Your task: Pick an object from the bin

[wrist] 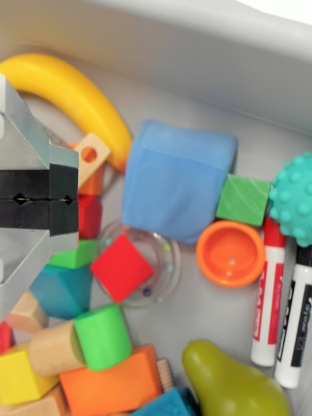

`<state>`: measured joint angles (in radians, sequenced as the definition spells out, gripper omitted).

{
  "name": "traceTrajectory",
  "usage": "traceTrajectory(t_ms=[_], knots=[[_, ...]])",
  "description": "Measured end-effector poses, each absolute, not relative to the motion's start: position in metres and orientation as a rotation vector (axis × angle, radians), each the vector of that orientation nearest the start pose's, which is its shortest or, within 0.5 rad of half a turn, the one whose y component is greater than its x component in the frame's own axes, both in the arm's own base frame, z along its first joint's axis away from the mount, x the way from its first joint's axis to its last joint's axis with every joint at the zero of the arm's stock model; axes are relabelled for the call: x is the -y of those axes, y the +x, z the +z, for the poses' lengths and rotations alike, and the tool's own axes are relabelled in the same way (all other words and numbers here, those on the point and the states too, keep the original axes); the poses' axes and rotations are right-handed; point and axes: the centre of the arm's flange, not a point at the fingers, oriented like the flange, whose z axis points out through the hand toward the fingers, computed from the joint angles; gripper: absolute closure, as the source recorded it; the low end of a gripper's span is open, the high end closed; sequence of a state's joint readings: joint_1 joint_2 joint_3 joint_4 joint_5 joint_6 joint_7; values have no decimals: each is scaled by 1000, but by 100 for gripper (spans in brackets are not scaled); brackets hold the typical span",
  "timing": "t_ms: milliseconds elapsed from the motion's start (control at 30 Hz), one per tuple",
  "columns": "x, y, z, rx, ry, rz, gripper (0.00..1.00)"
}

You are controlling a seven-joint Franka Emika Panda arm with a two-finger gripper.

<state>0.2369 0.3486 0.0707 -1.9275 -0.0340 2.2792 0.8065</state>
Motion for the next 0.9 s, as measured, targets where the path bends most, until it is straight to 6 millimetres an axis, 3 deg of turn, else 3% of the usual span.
traceTrajectory(t_ms=[500, 900], knots=[[-186, 591, 369, -745, -3052, -6, 100], [-187, 591, 404, -744, -3053, -5, 100]])
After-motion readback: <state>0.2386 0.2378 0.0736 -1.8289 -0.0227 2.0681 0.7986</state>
